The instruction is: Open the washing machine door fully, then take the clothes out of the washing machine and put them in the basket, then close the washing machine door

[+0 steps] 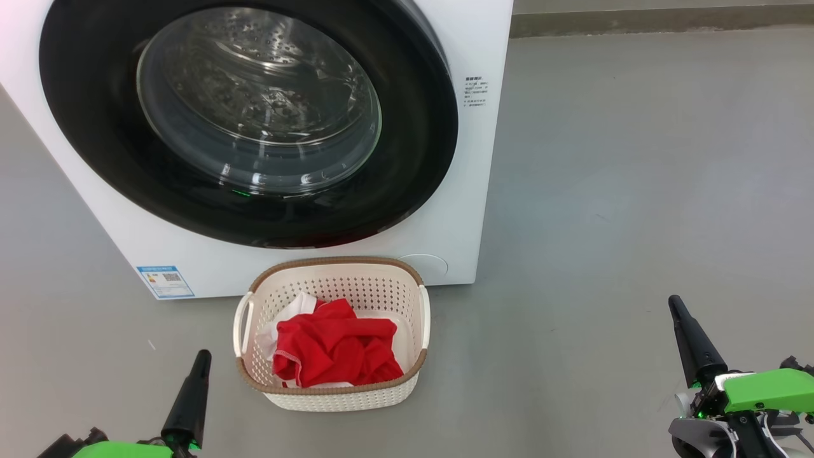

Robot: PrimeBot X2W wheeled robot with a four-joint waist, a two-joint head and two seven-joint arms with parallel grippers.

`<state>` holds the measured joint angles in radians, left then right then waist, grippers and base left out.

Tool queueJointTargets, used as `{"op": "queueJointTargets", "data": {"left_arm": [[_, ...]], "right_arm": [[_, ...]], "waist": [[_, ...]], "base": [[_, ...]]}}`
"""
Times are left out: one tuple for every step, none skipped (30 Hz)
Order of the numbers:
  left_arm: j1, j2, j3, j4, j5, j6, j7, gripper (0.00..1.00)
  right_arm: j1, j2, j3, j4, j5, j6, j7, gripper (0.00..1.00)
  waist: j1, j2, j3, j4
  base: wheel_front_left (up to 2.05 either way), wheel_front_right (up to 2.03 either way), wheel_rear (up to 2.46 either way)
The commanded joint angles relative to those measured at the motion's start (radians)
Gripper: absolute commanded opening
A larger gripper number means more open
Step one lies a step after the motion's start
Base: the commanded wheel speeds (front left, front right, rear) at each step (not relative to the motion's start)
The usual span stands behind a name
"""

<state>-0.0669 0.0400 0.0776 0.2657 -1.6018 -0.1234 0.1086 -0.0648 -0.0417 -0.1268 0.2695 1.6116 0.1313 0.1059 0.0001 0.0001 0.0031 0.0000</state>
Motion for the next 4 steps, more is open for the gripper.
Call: {"op": "queueJointTargets", "data": {"left_arm": [[-0.041, 0.010, 0.036, -0.021, -0.007, -0.007, 0.005, 0.00], [-0.041, 0.010, 0.036, -0.021, -0.007, -0.007, 0.005, 0.00], [-0.041, 0.010, 0.036, -0.021, -0.007, -0.007, 0.005, 0.00], [-0.041, 0.010, 0.036, -0.021, -0.007, -0.007, 0.005, 0.00]], "right_arm": [[-0.043, -0.010, 0.014, -0.025, -0.002, -0.001, 0.006, 0.00], [-0.043, -0.010, 0.014, -0.025, -0.002, -0.001, 0.006, 0.00], [-0.043, -0.010, 0.014, -0.025, -0.002, -0.001, 0.007, 0.00], [-0.043, -0.010, 0.014, -0.025, -0.002, -0.001, 0.007, 0.00]], "waist": [[0.0000, -0.0001, 0.000, 0.000], [0.0000, -0.0001, 0.000, 0.000], [0.0000, -0.0001, 0.000, 0.000], [0.0000, -0.0001, 0.000, 0.000]], "base": [[0.00, 0.00, 0.00], [0.00, 0.00, 0.00], [0.00, 0.00, 0.00], [0.00, 0.00, 0.00]]}}
